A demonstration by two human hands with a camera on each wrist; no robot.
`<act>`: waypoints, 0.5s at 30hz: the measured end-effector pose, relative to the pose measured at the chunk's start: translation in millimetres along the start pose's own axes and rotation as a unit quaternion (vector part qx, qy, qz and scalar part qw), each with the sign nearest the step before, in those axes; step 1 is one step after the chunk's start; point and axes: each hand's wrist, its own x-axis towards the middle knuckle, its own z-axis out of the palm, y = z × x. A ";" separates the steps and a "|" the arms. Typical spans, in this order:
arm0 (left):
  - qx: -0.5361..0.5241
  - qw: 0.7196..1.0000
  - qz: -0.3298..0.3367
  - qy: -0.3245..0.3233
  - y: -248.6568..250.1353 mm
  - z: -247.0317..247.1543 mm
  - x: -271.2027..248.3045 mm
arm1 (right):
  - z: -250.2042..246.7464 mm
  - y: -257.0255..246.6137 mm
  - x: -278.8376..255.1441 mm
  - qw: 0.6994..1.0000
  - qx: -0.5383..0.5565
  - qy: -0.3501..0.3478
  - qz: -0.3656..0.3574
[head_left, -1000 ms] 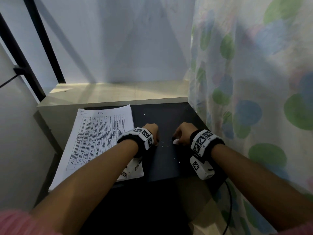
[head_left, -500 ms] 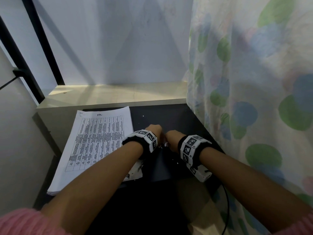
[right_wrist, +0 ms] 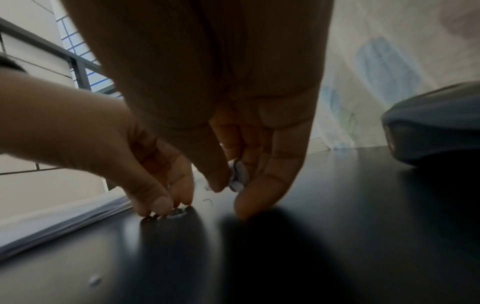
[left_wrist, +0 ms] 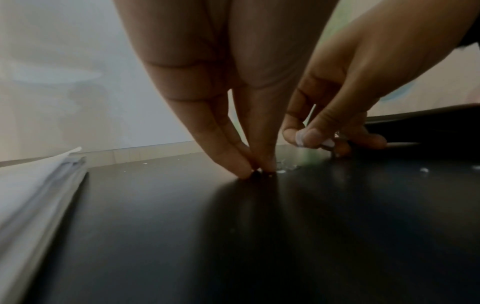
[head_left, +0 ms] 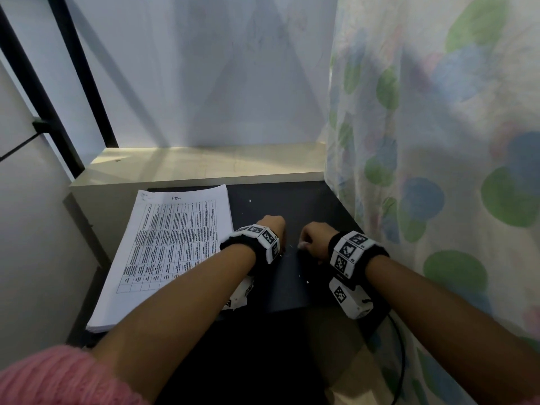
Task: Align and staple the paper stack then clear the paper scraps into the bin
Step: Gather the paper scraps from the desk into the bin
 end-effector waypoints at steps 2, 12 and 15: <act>-0.013 0.999 -0.011 -0.039 1.7 -4.5 0.1 | 0.9 -2.2 2.5 1.000 0.004 0.023 -0.006; -0.117 0.993 0.006 0.024 2.4 8.8 -5.5 | 2.4 -11.0 5.7 0.999 0.019 0.028 -0.014; -0.107 0.994 0.003 0.033 3.1 8.7 -3.9 | -1.2 -6.8 3.7 0.999 0.032 0.024 -0.021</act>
